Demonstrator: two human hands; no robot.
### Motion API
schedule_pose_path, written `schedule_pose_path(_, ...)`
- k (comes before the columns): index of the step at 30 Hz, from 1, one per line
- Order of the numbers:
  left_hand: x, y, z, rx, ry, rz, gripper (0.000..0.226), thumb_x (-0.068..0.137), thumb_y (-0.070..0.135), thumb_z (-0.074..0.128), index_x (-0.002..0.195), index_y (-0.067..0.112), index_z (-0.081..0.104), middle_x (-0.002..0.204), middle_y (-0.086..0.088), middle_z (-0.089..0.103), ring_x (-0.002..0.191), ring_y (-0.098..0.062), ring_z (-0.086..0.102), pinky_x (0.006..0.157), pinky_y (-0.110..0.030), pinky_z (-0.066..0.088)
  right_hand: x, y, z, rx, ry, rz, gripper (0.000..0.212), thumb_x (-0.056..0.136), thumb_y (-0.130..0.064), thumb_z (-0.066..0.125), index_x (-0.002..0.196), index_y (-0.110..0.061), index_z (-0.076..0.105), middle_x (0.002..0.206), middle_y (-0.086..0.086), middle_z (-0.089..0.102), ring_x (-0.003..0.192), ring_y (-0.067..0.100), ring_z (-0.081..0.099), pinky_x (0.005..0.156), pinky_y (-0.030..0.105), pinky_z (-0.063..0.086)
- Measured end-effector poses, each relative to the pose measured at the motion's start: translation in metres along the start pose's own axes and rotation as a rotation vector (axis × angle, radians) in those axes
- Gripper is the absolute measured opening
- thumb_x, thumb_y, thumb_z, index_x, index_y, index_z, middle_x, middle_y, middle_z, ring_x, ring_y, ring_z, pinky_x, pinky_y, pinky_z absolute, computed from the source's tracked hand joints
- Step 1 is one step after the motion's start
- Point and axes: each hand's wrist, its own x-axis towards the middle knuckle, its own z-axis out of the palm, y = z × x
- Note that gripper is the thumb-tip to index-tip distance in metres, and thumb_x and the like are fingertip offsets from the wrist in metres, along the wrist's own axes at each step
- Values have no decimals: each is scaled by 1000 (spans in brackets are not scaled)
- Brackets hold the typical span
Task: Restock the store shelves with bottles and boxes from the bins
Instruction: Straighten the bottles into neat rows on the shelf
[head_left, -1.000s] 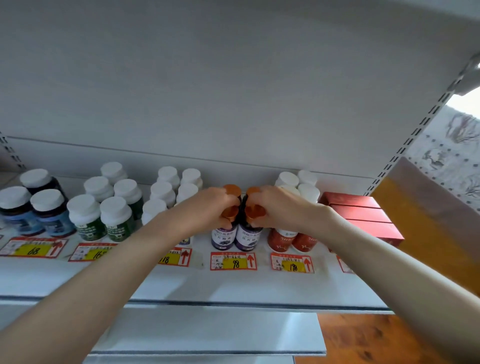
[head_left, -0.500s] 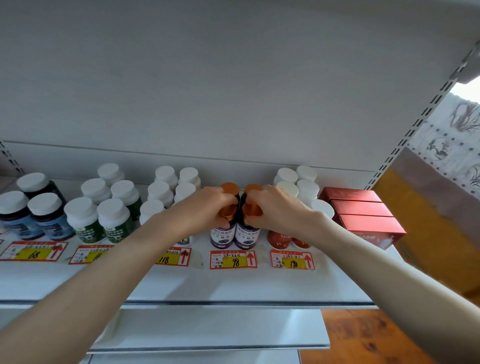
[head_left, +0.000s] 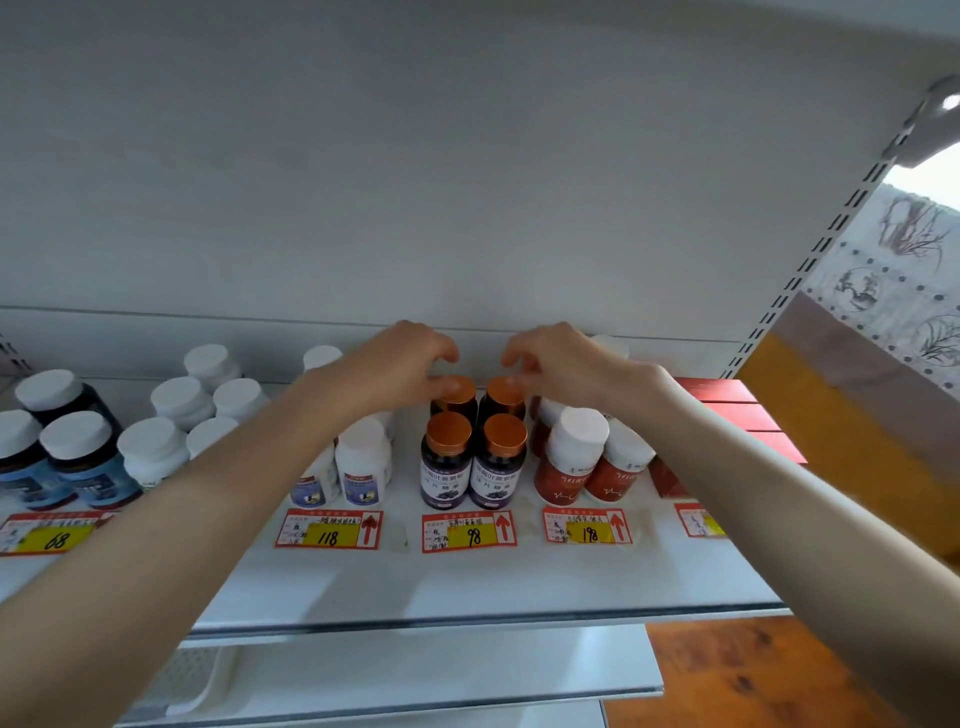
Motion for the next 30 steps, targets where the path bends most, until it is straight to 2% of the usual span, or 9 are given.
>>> schedule_pose_path(2, 8, 0, 5, -10, -115, 12, 42, 89, 33, 57, 126, 13, 53, 121, -8, 59, 104, -19, 55, 79, -22, 37, 10, -1, 3, -61, -100, 8, 41, 87, -35, 58, 125, -18, 53, 119, 4, 56, 105, 21, 54, 87, 36, 48)
schedule_pose_path(4, 11, 1, 9, -20, -177, 27, 34, 89, 30, 58, 119, 14, 58, 112, -8, 62, 94, -17, 55, 76, -24, 39, 15, -3, 6, -83, -160, -21, 42, 86, -30, 60, 125, -16, 52, 118, 3, 58, 104, 20, 54, 71, 23, 44)
schedule_pose_path(6, 11, 0, 10, -41, -187, 40, 29, 89, 27, 58, 114, 13, 61, 106, -7, 63, 93, -19, 56, 77, -28, 41, 16, -5, 7, -78, -152, -45, 35, 86, -25, 60, 119, -14, 56, 113, 4, 60, 95, 18, 54, 55, 16, 32)
schedule_pose_path(8, 10, -3, 9, -52, -177, 47, 27, 88, 25, 59, 111, 11, 62, 104, -8, 64, 95, -21, 58, 80, -30, 43, 16, -7, 8, -57, -122, -52, 29, 86, -25, 60, 113, -14, 59, 108, 3, 61, 86, 14, 51, 50, 14, 29)
schedule_pose_path(10, 10, -6, 9, -50, -169, 55, 26, 88, 24, 60, 108, 9, 64, 102, -9, 65, 94, -22, 58, 82, -33, 44, 17, -9, 10, -40, -106, -67, 27, 86, -24, 61, 109, -12, 62, 104, 4, 62, 85, 13, 52, 51, 13, 32)
schedule_pose_path(15, 9, -10, 8, -48, -163, 58, 25, 88, 25, 60, 107, 9, 64, 98, -10, 65, 90, -23, 59, 80, -35, 45, 19, -11, 14, -28, -73, -72, 25, 86, -24, 60, 106, -9, 64, 104, 8, 64, 94, 21, 59, 69, 27, 40)
schedule_pose_path(19, 8, -10, 8, -58, -165, 58, 25, 88, 24, 59, 107, 9, 64, 98, -10, 65, 90, -23, 59, 78, -32, 44, 17, -8, 17, -1, -43, -62, 25, 86, -25, 61, 105, -9, 64, 101, 6, 64, 91, 19, 58, 66, 23, 37)
schedule_pose_path(24, 9, -6, 11, -61, -151, 52, 23, 90, 24, 57, 107, 9, 64, 98, -11, 64, 88, -21, 58, 58, -14, 33, 15, -5, 21, 17, -16, -51, 24, 84, -29, 65, 99, -10, 64, 95, 3, 60, 82, 14, 52, 55, 18, 35)
schedule_pose_path(30, 10, -6, 10, -46, -176, 69, 24, 90, 24, 58, 105, 6, 64, 97, -13, 65, 89, -24, 59, 74, -30, 42, 11, -7, 20, 27, 6, -12, 25, 84, -28, 66, 98, -8, 63, 88, -4, 54, 80, 12, 50, 54, 14, 32)
